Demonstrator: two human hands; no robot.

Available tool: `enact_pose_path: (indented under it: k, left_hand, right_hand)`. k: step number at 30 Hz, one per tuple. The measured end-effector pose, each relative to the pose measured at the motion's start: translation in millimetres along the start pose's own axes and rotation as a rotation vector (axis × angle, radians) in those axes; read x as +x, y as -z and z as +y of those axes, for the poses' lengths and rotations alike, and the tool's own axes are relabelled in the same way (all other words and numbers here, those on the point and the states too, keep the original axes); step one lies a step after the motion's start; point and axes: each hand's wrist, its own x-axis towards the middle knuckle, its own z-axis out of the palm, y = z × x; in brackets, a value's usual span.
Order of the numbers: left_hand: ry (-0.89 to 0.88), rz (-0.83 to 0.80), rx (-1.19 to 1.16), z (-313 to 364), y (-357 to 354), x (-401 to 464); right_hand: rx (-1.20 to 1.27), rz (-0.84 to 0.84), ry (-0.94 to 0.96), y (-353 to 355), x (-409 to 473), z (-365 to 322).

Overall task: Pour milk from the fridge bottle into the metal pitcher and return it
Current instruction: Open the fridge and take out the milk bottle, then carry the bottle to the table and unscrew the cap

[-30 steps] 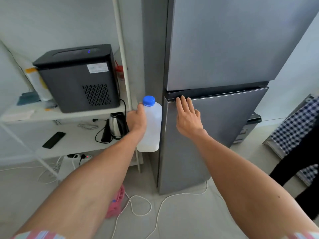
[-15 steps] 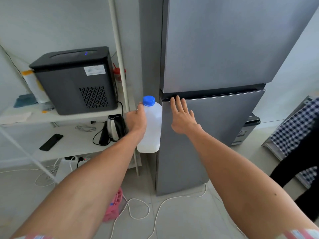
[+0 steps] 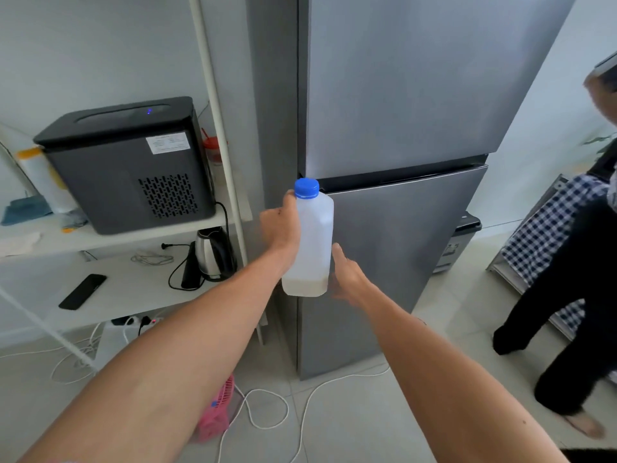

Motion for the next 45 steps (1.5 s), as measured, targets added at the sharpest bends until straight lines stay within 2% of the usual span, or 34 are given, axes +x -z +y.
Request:
enact_pose_path:
  k: [2, 5, 10, 23, 34, 45]
  left_hand:
    - [0.001, -0.036, 0.0, 0, -5, -6]
    - [-0.006, -0.099, 0.01, -2, -12, -13]
    - [-0.011, -0.223, 0.036, -5, -27, -30]
    - [-0.057, -0.736, 0.047, -27, -85, -144]
    - [-0.077, -1.05, 0.071, -39, -104, -322]
    - [0.046, -1.409, 0.061, -56, -31, -557]
  right_hand:
    - [0.206, -0.047, -0.058, -1, -2, 6]
    - [0.374, -0.003, -0.072, 2, -4, 15]
    - [0.46, 0.175, -0.077, 17, -19, 32]
    - [0.6, 0.603, -0.079, 80, -128, 107]
    - [0.802, 0.942, -0.056, 126, -285, 201]
    - [0.973, 1.259, -0.073, 107, -509, 319]
